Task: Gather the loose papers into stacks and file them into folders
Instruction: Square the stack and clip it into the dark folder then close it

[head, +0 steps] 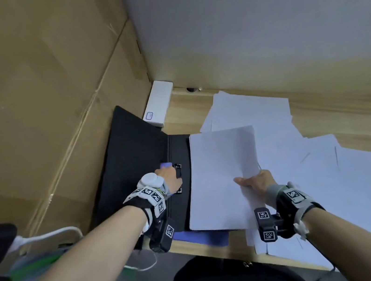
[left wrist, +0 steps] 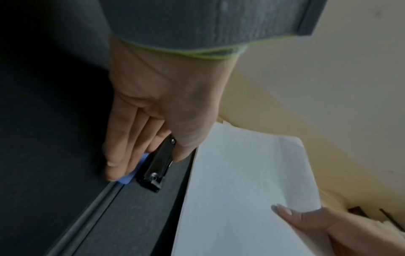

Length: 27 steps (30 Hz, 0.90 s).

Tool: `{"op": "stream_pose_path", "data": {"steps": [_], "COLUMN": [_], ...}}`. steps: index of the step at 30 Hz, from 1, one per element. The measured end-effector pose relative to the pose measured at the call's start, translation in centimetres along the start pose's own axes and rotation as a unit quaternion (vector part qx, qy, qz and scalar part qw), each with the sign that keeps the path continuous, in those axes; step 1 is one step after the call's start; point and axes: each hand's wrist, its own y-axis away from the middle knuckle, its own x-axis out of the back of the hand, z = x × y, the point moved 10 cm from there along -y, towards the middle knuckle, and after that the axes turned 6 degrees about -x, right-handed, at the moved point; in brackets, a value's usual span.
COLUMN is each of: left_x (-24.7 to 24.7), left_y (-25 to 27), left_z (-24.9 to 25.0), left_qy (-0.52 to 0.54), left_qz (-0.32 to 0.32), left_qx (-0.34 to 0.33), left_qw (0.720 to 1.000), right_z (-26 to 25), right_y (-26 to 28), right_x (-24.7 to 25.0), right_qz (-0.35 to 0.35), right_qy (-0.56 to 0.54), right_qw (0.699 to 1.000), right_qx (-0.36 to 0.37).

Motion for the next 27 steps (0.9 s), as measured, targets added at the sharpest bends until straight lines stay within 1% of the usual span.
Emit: {"op": "stream_pose_path", "data": {"steps": [3, 6, 7, 9, 11, 13, 14, 15, 18, 22, 24, 27], "left_x": [-1.1, -1.4, -1.5, -2.5, -3.3, -3.4, -3.3, -3.1, -2.7, -3.1, -3.3, -4.0], "left_y": [-1.9, -2.7, -3.0, -3.0, -2.7, -2.8, -3.0, -3.5, -3.6, -4.1, -4.4, -4.8], "left_z": [0.3, 0.4, 0.7, 0.8, 0.8, 0.6, 0.5, 0.5, 1.6, 2.7, 2.7, 2.6], "left_qy": [0.003, 0.014, 0.014, 0.040, 0.013, 0.030, 0.085, 0.110, 0.090, 0.098, 0.078, 0.085], "left_qz": [-0.006, -0.005, -0.019, -0.070, -0.103, -0.103, -0.096, -0.078, -0.029, -0.028, -0.032, -0.065], "left_qx": [-0.004, -0.011, -0.025, -0.032, -0.043, -0.042, -0.018, -0.016, -0.040, -0.081, -0.073, -0.074], "left_qw": [1.000, 1.000, 0.999, 0.996, 0.994, 0.993, 0.992, 0.991, 0.995, 0.991, 0.994, 0.991], "right_z": [0.1, 0.3, 0.2, 0.0, -0.1, 0.0, 0.1, 0.2, 0.7, 1.0, 0.9, 0.6], "right_y": [-1.1, -1.8, -2.0, -2.5, -2.8, -3.4, -3.7, -3.7, -3.6, -3.4, -3.1, -2.6], "right_x": [-0.7, -1.5, -1.8, -2.0, -1.4, -0.8, -0.6, -0.5, -0.3, -0.1, 0.0, -0.2], "right_qz": [-0.011, -0.024, -0.029, -0.031, -0.022, -0.020, -0.022, -0.026, -0.032, -0.032, -0.033, -0.038], "right_qy": [0.002, 0.016, 0.021, 0.035, 0.034, 0.024, 0.021, 0.021, 0.020, 0.007, -0.001, -0.014], "right_qw": [1.000, 0.999, 0.999, 0.999, 0.999, 0.999, 0.999, 0.999, 0.999, 0.999, 0.999, 0.999], "right_qx": [-0.009, -0.019, -0.019, -0.016, -0.010, -0.016, -0.021, -0.024, -0.031, -0.025, -0.015, -0.001]}}
